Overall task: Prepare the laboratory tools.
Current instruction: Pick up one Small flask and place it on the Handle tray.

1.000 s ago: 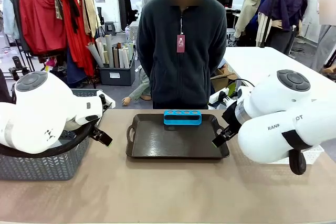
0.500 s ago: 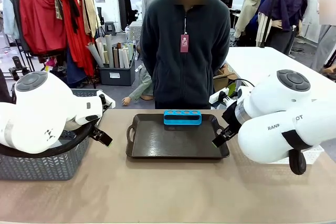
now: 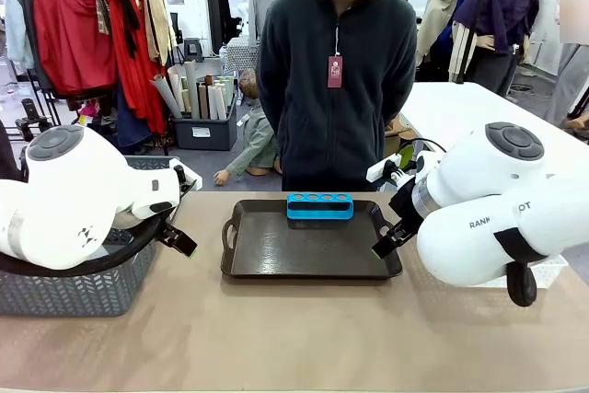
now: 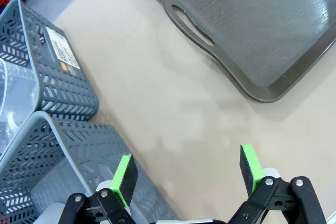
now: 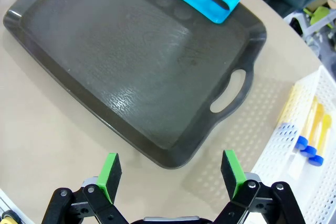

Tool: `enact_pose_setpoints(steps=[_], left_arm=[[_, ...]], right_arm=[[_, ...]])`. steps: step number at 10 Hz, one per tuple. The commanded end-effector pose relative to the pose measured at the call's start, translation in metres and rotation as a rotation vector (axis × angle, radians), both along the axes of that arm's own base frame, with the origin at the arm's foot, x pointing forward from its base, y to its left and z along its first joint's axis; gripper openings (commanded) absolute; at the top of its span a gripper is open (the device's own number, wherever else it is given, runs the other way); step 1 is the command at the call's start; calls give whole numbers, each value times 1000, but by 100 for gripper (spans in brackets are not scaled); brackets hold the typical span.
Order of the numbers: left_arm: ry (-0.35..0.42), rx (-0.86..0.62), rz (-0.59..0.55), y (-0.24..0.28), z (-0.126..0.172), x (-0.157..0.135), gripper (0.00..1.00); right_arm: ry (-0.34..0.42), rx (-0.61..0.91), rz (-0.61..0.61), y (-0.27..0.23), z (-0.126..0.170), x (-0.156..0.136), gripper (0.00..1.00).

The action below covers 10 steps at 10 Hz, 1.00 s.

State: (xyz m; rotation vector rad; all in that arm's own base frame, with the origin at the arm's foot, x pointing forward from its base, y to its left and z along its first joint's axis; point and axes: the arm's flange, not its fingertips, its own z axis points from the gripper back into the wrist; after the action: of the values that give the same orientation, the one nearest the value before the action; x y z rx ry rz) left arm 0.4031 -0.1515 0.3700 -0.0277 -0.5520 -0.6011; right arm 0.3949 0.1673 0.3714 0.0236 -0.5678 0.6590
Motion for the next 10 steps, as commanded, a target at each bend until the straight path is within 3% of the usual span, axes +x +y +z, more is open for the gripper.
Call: enact_pose_setpoints(steps=[1, 3, 5, 7, 10], left_arm=[[0, 0, 0, 0, 0, 0, 100], [22, 4, -24, -4, 1, -4, 100], [142, -54, -111, -18, 12, -8, 100], [205, -81, -167, -25, 20, -16, 100], [184, -110, -260, -37, 61, -30, 100]], right_arm=[[0, 1, 0, 0, 0, 0, 100], [40, 34, 36, 1, 1, -3, 100], [119, 107, 92, 9, 14, -3, 100], [158, 158, 122, 12, 29, -2, 100], [172, 185, 153, 2, 63, 0, 100]])
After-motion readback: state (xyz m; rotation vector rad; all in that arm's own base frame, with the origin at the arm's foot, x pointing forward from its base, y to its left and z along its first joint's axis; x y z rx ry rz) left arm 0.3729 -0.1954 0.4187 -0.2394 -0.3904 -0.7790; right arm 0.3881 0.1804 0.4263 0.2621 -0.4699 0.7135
